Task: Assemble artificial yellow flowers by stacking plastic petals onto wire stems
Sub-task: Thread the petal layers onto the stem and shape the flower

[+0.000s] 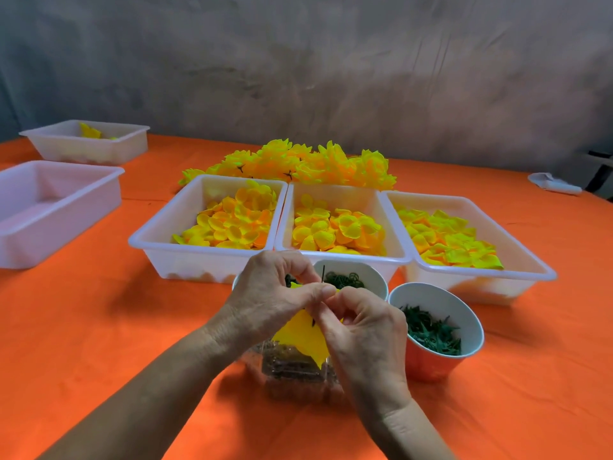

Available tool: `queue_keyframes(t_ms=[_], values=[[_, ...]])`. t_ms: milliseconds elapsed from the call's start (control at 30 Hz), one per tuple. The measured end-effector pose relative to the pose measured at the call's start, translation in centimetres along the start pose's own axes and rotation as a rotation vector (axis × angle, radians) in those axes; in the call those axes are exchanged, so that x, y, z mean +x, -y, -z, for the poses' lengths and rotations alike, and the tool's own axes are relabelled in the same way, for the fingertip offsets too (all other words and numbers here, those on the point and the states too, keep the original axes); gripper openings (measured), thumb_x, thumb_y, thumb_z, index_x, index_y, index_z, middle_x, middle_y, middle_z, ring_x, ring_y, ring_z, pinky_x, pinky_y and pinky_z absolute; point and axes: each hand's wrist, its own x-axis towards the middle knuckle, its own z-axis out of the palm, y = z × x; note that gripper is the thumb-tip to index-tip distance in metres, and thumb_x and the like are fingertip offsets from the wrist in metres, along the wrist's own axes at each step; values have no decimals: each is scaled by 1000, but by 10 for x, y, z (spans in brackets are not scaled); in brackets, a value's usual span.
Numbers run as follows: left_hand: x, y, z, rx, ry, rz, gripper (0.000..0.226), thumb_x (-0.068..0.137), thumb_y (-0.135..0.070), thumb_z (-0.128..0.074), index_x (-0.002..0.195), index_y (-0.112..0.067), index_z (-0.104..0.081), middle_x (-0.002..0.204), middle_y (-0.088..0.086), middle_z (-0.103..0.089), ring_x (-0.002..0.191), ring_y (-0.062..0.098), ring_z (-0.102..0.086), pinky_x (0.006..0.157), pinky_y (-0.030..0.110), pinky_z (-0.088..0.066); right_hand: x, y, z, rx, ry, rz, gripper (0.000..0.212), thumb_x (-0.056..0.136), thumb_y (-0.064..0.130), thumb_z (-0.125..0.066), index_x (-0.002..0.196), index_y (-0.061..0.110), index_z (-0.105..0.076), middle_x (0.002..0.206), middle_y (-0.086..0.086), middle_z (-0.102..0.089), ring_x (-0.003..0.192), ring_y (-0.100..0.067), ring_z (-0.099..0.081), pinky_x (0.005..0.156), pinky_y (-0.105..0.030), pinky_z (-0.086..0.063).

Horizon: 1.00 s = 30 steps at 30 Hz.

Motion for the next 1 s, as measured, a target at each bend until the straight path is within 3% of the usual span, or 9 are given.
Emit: queue_keyframes(t_ms=[133, 200, 333, 533, 800, 900, 1000], values=[[0, -1, 0, 30, 12, -19, 19, 67, -32, -78, 57, -26, -62, 68, -6, -62, 74, 18, -61, 76, 43, -49, -5, -1, -3, 95, -40, 32, 29, 76, 33, -72, 56, 17, -59, 54, 5, -56, 48, -11, -45, 46, -33, -40], [2, 0, -1, 42, 12, -27, 22, 70, -25, -80, 58, -25, -62, 68, -7, -62, 74, 17, -60, 76, 42, -49, -6, -3, -5, 120, -59, 61, 27, 77, 29, -71, 56, 16, -59, 55, 6, -56, 51, -11, -47, 48, -33, -41], [-1, -4, -1, 32, -15, 8, 18, 64, -38, -72, 55, -26, -62, 67, -6, -62, 74, 16, -60, 77, 41, -49, -9, 4, -5, 108, -69, 80, 24, 76, 20, -70, 57, 16, -56, 56, 8, -50, 52, -13, -46, 52, -29, -38], [-5, -9, -2, 48, -42, 42, 21, 65, -41, -73, 58, -21, -67, 64, -10, -64, 69, 10, -60, 74, 38, -51, 0, 13, -5, -23, 45, -105, 22, 79, 29, -69, 67, 14, -61, 58, 2, -54, 61, -20, -52, 59, -35, -40], [-5, -2, -4, 34, -56, 9, 28, 75, -19, -78, 56, -27, -60, 65, -11, -60, 68, 8, -56, 69, 30, -46, -3, 9, -14, 178, -55, -140, 44, 77, 16, -73, 50, 19, -38, 47, 7, -29, 49, -10, -29, 49, -30, -27], [-4, 1, -5, 39, -58, -7, 33, 74, -20, -79, 53, -31, -57, 64, -12, -59, 68, 5, -55, 68, 26, -43, -5, 5, -19, 256, -84, -117, 46, 77, 16, -71, 51, 20, -34, 49, 7, -27, 49, -11, -27, 48, -29, -25], [-2, 1, -6, 26, -60, 1, 22, 68, -31, -71, 52, -31, -56, 64, -12, -59, 70, 6, -56, 70, 27, -46, -5, 4, -23, 294, -123, -99, 44, 76, 18, -68, 52, 24, -31, 50, 9, -26, 49, -12, -25, 47, -31, -26]])
